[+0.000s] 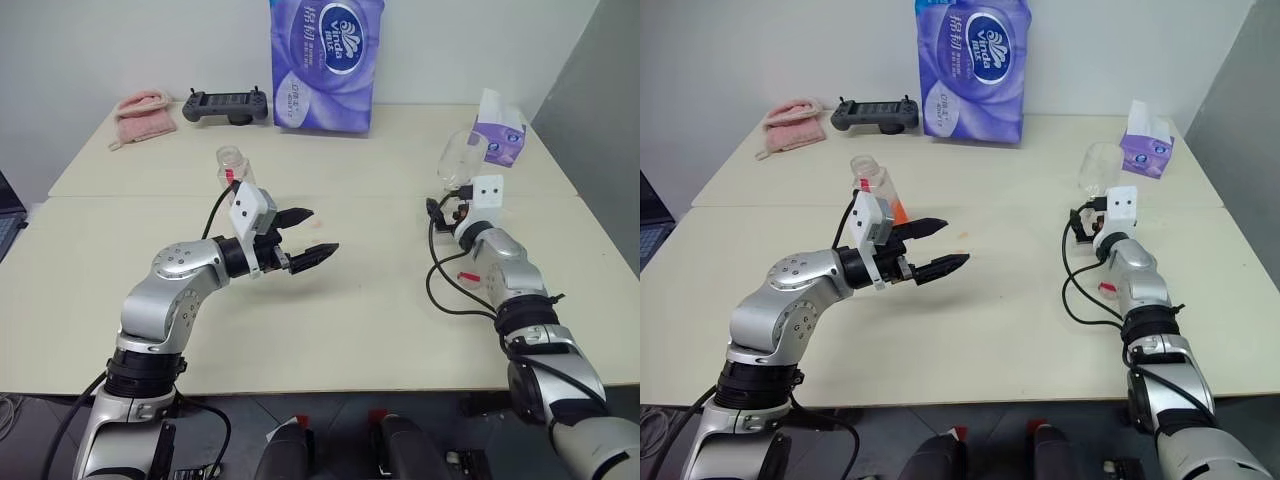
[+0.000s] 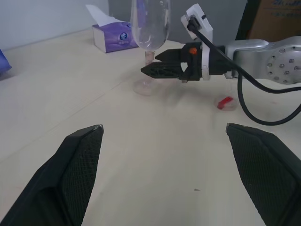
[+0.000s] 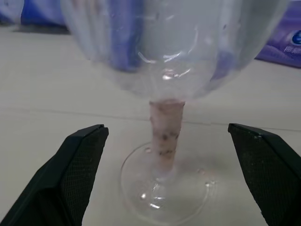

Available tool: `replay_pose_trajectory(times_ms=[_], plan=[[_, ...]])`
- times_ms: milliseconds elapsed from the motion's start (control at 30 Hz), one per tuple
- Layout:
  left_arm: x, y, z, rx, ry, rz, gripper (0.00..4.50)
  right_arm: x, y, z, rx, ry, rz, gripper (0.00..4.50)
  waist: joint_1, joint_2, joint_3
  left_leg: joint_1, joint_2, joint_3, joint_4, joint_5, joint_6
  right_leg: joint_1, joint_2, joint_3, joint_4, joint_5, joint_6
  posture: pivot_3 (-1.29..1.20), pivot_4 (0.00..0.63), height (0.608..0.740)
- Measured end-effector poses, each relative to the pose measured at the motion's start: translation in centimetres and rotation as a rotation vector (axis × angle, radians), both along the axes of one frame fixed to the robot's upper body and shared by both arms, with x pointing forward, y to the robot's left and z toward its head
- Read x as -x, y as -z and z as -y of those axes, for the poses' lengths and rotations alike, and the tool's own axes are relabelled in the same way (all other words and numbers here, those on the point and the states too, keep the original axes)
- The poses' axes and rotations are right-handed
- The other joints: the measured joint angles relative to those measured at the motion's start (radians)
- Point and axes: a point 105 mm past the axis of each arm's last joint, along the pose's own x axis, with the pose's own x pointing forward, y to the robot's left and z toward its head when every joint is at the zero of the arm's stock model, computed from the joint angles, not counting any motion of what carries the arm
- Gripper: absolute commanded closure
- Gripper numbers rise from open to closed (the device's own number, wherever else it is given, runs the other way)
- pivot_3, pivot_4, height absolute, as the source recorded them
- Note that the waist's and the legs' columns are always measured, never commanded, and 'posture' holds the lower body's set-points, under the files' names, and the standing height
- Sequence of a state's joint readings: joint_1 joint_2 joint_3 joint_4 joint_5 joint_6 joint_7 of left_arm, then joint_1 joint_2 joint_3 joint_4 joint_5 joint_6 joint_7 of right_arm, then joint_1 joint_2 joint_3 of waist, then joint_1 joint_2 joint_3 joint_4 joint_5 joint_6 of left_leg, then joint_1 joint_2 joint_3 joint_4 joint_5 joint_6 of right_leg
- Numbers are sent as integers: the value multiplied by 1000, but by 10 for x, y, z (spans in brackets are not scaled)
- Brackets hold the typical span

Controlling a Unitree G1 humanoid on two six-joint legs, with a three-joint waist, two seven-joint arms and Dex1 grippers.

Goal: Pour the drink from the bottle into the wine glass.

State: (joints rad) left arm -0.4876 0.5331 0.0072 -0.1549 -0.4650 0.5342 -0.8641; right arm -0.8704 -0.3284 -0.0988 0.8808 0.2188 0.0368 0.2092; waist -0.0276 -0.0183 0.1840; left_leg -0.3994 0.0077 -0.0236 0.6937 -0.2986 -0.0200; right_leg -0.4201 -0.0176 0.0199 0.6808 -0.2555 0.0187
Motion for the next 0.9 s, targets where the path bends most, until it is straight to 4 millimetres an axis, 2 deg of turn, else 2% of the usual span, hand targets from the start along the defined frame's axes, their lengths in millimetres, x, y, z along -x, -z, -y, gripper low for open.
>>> replay_pose_trajectory(times_ms=[200, 300, 633, 667, 800, 867, 900], plan=[[0, 0, 0, -1, -1, 1, 47, -9, -1, -7, -37, 8, 3, 0, -4, 0, 0, 0, 0, 0, -1, 1, -1, 0, 0, 0, 0, 0, 0, 0, 150, 740], [0, 0, -1, -2, -2, 2, 0, -11, -2, -9, -76, 10, 4, 607, -4, 0, 0, 0, 0, 0, -1, 1, -1, 0, 0, 0, 0, 0, 0, 0, 150, 740], [0, -1, -3, -9, -9, 18, 0, -11, -1, -12, -80, -8, 12, 4184, -4, 0, 0, 0, 0, 0, -1, 1, -2, 0, 0, 0, 0, 0, 0, 0, 150, 740], [0, 1, -4, -10, -16, 17, 0, -11, -3, -12, -68, -10, 21, 4341, -4, 0, 0, 0, 0, 0, -1, 1, -2, 0, 0, 1, 0, 0, 0, 0, 150, 740], [1, 8, -16, 5, -83, 4, 0, -11, -3, -24, 23, -68, 29, 4336, -6, 1, 0, 0, 1, 1, -2, 1, -2, -1, 0, 1, 0, 0, 0, 0, 150, 740], [7, 10, -23, 16, -121, 2, 0, -11, -4, -39, 46, -116, 41, 4336, -11, 1, 1, 0, 1, 1, -2, 1, -2, -1, 0, 2, 0, 0, 0, 0, 150, 740], [13, 12, -29, 22, -145, 1, 0, -11, -6, -52, 61, -157, 54, 4336, -17, 1, 0, 0, 2, 2, -3, 1, -2, -2, 0, 2, 0, 0, 0, 0, 150, 740]])
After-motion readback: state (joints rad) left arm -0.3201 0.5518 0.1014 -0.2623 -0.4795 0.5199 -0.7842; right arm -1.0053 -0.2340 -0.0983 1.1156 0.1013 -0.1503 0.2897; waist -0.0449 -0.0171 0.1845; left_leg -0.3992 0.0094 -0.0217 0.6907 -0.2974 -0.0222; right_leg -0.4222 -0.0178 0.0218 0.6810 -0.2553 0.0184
